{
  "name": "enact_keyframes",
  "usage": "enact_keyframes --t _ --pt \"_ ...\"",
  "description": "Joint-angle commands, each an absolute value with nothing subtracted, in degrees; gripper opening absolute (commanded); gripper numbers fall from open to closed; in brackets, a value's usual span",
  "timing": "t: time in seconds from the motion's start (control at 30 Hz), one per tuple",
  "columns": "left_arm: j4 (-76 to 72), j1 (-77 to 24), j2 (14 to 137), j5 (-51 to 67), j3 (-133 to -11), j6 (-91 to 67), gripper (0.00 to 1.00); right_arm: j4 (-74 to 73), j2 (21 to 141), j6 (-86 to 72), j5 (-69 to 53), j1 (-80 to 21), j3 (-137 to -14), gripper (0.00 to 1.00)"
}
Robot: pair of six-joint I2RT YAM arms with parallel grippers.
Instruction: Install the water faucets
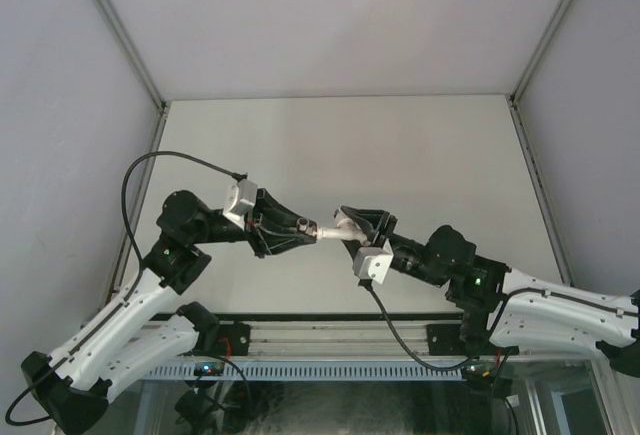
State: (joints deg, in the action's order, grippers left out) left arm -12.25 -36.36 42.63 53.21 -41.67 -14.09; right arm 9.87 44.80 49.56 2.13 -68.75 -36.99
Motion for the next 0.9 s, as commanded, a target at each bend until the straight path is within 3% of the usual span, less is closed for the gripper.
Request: enact_keyframes --t 0.0,0.07,0.33,0.6,0.8,0.83,0.87 --pt "-17.2 -36.6 42.0 53.8 -42.6 -14.6 0.00 11.2 43.7 48.3 0.6 -68.8 -37.6 0.39" --pt "-17.2 -36.6 42.1 53.7 -42.7 -14.4 0.00 10.5 43.3 47.1 0.0 -68.8 -37.6 0.29" --pt "-14.0 -36.6 40.9 54.2 -42.7 -8.2 0.00 5.9 42.1 37.2 -8.3 -65.6 -39.7 0.10" --pt "-7.3 -36.6 40.0 53.4 -43.7 -0.9 0.00 0.0 42.7 26.2 -17.9 -61.7 -43.5 0.01" --pt "-6.3 -36.6 39.9 52.4 -43.7 -0.1 0.00 -0.2 42.5 23.1 -19.3 -60.0 -43.5 0.00" --pt "-6.1 -36.6 40.0 52.0 -43.7 -0.3 0.02 -0.4 42.3 23.7 -18.4 -60.0 -43.5 0.00" --pt "-6.1 -36.6 40.1 51.7 -43.8 -0.8 0.11 -0.7 42.4 24.7 -17.0 -60.1 -43.5 0.00"
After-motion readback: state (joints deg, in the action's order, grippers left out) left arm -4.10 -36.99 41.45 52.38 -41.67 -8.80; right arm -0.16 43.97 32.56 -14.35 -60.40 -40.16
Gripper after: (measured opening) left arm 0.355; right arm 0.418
